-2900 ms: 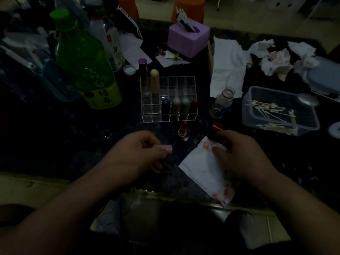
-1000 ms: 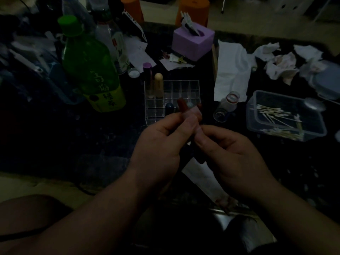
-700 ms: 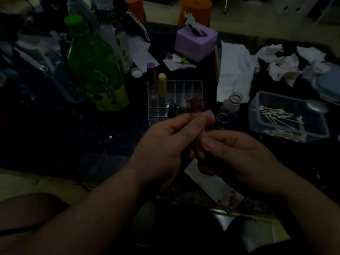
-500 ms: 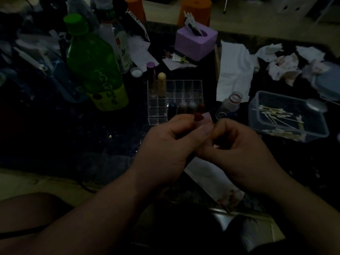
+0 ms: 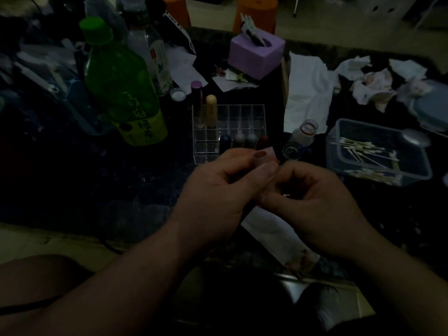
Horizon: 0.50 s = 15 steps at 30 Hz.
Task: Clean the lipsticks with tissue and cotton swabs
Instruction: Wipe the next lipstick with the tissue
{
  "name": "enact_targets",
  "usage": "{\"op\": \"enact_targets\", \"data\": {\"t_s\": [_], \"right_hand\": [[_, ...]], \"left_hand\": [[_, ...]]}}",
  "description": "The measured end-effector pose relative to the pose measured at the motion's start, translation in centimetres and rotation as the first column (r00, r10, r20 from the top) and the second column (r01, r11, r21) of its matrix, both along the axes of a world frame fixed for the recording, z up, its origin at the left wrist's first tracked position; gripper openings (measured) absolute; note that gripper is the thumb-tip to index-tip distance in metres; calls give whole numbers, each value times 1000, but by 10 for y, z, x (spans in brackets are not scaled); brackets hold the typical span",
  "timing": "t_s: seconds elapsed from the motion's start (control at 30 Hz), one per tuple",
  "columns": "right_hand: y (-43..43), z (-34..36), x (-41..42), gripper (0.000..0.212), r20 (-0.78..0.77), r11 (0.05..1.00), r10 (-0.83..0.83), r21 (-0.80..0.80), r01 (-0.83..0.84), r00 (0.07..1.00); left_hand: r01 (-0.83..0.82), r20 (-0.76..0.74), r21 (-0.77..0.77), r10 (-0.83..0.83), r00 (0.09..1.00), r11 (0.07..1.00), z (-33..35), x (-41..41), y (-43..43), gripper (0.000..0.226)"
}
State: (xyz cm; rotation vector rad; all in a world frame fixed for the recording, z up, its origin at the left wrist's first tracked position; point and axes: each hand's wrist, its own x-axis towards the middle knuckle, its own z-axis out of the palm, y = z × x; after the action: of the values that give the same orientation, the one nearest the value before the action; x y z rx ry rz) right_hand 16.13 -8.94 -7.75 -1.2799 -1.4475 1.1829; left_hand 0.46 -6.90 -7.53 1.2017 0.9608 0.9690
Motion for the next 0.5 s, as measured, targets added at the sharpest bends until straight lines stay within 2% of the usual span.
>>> {"op": "enact_targets", "data": {"t_s": [0.13,0.23,0.3,0.37,0.43,0.5], "right_hand": [[-1,-3,-1,25,11,1000,-9,-18,10,1000],[-1,-1,2,16,-158,991,71,-100,-87,985],[-2,3,2,12,-201,986,94,-115,-119,975],[-3,8,-1,14,-149,992,96,-64,-106,984],[-2,7,-3,18,-23,1000,14,-13,-14,1000],[-3,1,-3,23,26,998,-64,8,64,998]], "left_hand": [[-16,6,-21,16,1000,1000,1,1,-1,29],[-23,0,-20,23,1000,1000,2,0,-1,26],[-30,10,-34,30,1000,999,2,-1,-1,26],[-31,1,-35,31,1000,999,3,-2,0,25],[-21,-47,-8,21,999,1000,0,-3,1,28],[-17,-73,8,17,997,1000,-1,-3,0,32]]}}
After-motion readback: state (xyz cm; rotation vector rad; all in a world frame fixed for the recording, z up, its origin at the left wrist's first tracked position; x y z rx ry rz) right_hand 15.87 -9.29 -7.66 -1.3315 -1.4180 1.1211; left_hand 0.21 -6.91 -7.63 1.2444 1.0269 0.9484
